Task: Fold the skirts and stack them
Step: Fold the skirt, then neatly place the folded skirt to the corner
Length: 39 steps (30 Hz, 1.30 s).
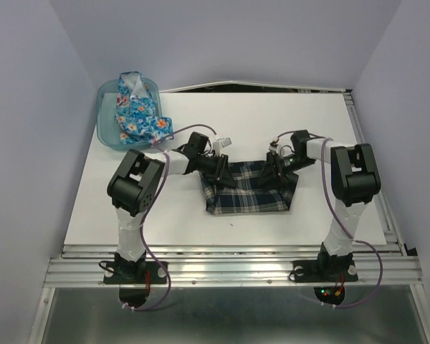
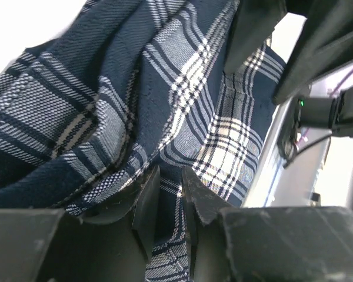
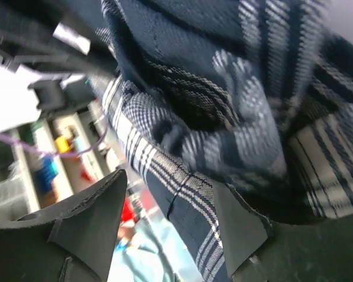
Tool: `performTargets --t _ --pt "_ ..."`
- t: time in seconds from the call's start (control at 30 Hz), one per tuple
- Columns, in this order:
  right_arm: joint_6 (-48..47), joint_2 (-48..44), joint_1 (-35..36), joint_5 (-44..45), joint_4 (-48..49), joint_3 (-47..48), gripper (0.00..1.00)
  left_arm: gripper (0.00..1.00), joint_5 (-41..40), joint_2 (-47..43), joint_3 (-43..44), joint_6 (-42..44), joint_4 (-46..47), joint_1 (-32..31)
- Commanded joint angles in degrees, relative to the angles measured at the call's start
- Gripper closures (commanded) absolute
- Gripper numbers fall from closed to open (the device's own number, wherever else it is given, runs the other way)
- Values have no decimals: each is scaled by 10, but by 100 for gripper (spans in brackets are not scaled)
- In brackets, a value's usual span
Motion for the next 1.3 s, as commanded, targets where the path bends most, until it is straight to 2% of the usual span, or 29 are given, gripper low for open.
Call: performTargets --t 0.0,0.07,0.2,0.3,0.4,0.43,0.47,0.5,0.53,0.57,0.67,0.87,0.97,1.13,1.27 --pt "-24 27 -29 154 32 94 35 66 -42 23 62 10 24 -1" --pt "-20 29 -29 194 32 125 35 64 -50 21 83 8 23 -4" --pt "4 -24 -29 187 30 168 32 55 -90 -13 165 50 -25 -7" --pt "27 -96 -24 189 36 152 26 45 -141 -52 218 111 -93 -6" --pt "13 -154 10 238 50 130 20 38 -181 -95 259 146 -152 -2" --pt "-8 -183 46 283 54 119 18 32 -198 -106 267 158 -163 0" --pt "-11 -196 66 308 56 114 17 20 -206 -118 276 169 -189 2" --pt "-15 -205 85 332 60 109 15 19 -215 -141 288 176 -199 4" --pt "-17 -213 105 380 61 106 14 2 -234 -154 288 186 -206 10" --pt "-14 -212 138 400 63 101 13 1 -247 -168 288 188 -210 12" --pt "1 -193 180 477 71 98 12 1 -301 -233 281 195 -221 24" --pt "33 -126 227 564 82 101 11 1 -392 -282 299 225 -272 31" --pt "54 -86 241 587 84 89 11 1 -412 -313 294 232 -277 41" --pt "62 -32 235 621 97 76 10 1 -413 -337 256 238 -277 44" --pt "34 17 162 605 109 103 11 1 -409 -336 238 238 -288 50"
